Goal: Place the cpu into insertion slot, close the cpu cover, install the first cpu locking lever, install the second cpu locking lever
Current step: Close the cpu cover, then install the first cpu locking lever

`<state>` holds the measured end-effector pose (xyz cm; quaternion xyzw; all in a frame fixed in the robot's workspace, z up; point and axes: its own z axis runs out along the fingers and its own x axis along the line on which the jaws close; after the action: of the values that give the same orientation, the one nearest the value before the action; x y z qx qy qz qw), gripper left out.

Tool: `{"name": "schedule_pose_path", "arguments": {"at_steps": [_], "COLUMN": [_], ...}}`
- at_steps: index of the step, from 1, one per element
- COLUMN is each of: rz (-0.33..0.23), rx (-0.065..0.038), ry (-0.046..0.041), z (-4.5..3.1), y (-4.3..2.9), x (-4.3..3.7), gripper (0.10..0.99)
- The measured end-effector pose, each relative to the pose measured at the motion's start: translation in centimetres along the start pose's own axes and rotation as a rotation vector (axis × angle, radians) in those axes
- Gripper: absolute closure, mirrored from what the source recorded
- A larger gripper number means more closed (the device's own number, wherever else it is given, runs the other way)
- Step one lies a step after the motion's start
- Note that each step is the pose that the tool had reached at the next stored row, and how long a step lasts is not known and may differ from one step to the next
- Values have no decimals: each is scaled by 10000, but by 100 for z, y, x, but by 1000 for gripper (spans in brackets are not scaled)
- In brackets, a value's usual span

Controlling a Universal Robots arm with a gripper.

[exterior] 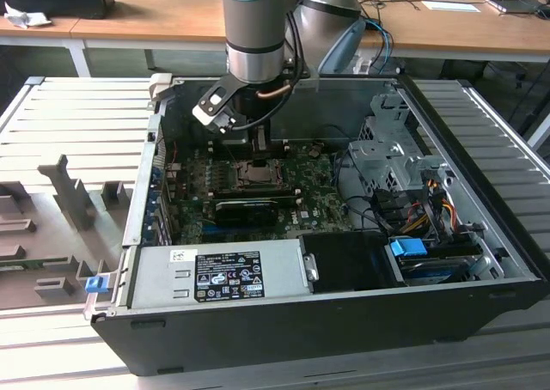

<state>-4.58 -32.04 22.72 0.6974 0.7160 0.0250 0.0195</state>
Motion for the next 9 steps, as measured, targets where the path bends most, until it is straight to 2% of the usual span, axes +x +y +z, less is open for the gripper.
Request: {"name": "schedule_pose_path", "arguments": {"at_steps": [9], "rz": [-1], "rx": [1], "ry": [-4], "z": [-16], "y": [-10], "x": [0], "gripper": [980]}}
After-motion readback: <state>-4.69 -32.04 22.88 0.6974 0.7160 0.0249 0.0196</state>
